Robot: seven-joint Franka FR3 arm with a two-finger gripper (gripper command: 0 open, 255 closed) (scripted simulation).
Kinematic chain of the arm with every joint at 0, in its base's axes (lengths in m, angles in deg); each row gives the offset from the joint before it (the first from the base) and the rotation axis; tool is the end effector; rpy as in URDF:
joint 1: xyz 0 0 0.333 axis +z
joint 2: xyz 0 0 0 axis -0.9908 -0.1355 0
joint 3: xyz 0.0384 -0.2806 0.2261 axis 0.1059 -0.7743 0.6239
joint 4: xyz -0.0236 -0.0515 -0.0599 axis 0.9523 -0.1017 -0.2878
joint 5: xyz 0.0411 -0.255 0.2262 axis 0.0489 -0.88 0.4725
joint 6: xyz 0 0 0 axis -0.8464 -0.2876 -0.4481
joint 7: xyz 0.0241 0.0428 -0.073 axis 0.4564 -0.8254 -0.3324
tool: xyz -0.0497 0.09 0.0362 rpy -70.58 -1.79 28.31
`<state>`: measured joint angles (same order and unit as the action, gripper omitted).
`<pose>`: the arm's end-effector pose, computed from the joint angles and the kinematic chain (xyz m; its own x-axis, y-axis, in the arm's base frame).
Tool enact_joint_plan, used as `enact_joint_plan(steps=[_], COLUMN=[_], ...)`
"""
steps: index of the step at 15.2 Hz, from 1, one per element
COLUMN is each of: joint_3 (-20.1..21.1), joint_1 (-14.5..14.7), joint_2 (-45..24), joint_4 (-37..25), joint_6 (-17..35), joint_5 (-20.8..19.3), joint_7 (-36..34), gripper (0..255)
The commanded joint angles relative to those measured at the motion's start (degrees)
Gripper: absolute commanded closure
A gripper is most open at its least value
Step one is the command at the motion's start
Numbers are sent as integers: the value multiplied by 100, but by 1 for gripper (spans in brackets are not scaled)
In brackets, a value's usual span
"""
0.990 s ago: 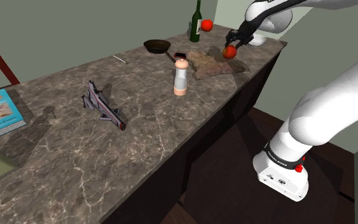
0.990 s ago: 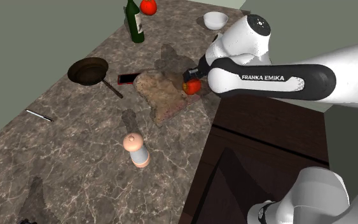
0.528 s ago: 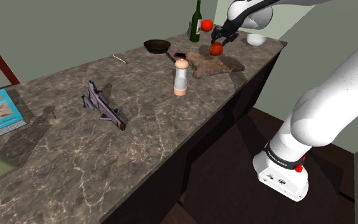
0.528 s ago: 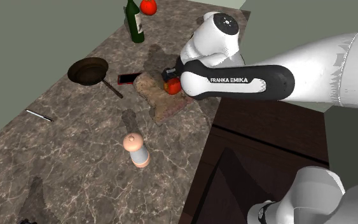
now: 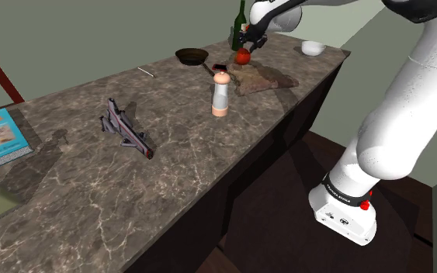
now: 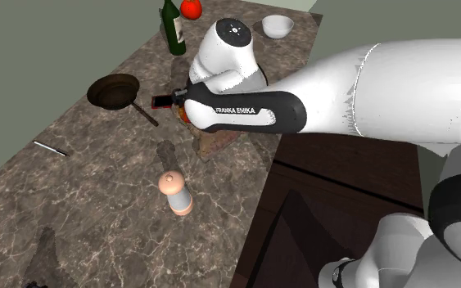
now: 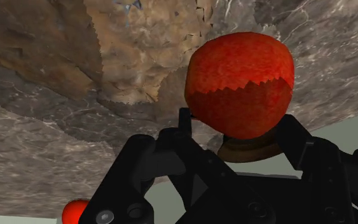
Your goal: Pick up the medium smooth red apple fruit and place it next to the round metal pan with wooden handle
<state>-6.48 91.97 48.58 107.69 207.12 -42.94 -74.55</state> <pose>0.5304 -0.1740 0.5433 0.6873 -0.5226 0.5044 -0.5107 -0.8416 -0.1761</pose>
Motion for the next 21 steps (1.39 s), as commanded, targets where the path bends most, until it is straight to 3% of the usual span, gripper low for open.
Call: enact_joint_plan(steps=[1, 8, 13, 18, 19, 21], joint_3=[72, 305, 443, 574, 629, 637], joint_1=[62, 185, 163, -17, -174, -145], joint_2=[-342, -1575, -2580, -3857, -4504, -4485], joint_4=[-402, -1994, -3472, -5557, -6693, -6501], joint_6=[-94, -558, -1088, -1920, -2399, -2229], joint_5=[97, 315, 428, 520, 552, 551], joint_7=[-132, -624, -985, -1387, -1562, -1554], gripper=[255, 255, 255, 255, 255, 255])
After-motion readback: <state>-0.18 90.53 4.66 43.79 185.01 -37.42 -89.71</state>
